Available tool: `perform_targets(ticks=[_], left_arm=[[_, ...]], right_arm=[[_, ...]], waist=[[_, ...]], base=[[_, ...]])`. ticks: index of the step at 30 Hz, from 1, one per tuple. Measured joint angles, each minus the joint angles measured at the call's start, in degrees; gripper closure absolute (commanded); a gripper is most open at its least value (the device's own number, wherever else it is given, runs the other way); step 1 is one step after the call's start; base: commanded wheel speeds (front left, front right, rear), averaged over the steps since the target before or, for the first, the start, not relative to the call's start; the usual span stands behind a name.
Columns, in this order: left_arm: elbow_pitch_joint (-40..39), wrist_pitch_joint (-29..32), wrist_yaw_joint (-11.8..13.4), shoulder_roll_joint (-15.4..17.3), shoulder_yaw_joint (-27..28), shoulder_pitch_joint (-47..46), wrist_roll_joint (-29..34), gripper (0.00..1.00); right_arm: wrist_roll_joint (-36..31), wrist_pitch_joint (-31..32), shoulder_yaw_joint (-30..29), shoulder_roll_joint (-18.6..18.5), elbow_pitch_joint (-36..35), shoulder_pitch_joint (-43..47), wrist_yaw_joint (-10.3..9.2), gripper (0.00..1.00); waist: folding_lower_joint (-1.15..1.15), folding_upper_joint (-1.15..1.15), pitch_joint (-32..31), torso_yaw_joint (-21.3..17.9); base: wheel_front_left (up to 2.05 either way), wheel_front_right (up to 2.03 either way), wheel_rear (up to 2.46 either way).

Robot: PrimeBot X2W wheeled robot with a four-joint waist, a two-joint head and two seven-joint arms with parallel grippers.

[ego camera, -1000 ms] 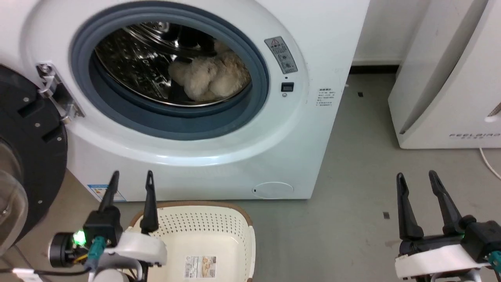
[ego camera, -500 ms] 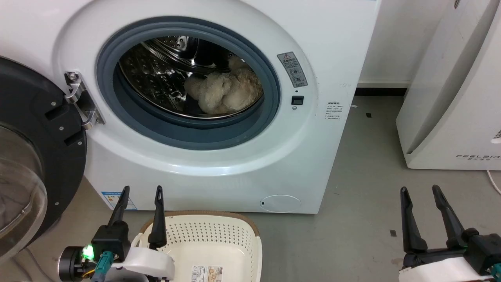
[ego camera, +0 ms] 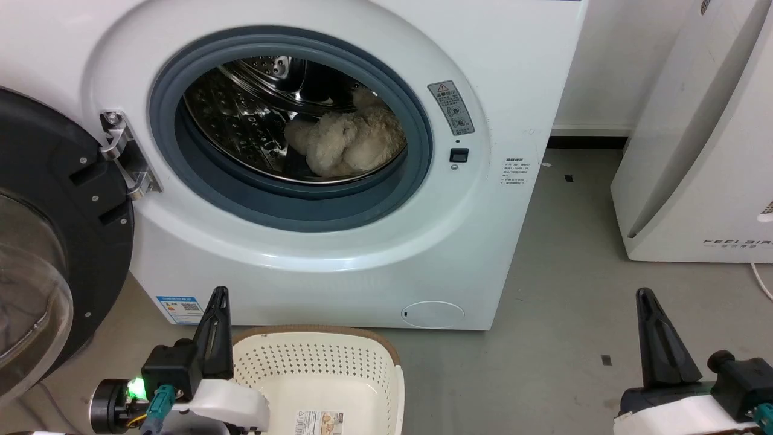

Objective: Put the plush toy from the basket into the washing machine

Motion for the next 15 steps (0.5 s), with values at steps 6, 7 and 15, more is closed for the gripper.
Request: perform_targets(ticks=[6,7,15], left_arm=[[-0.4,0.7,0.0,0.0,0.0,0.0,0.0,1.0],[-0.4,0.8,0.0,0.0,0.0,0.0,0.0,1.0],[-1.1,1.6,0.0,0.0,0.0,0.0,0.1,1.0]], right_arm=[[-0.4,0.7,0.1,0.0,0.0,0.0,0.0,1.0],[-0.5,0.8,0.2,0.0,0.0,0.0,0.0,1.0],[-0.8,1.5,0.4,0.0,0.0,0.0,0.0,1.0]], waist=[[0.0,0.0,0.0,-0.1],[0.0,0.0,-0.1,-0.1],[0.0,0.0,-0.1,-0.2]], base=[[0.0,0.0,0.0],[0.0,0.0,0.0],[0.0,0.0,0.0]])
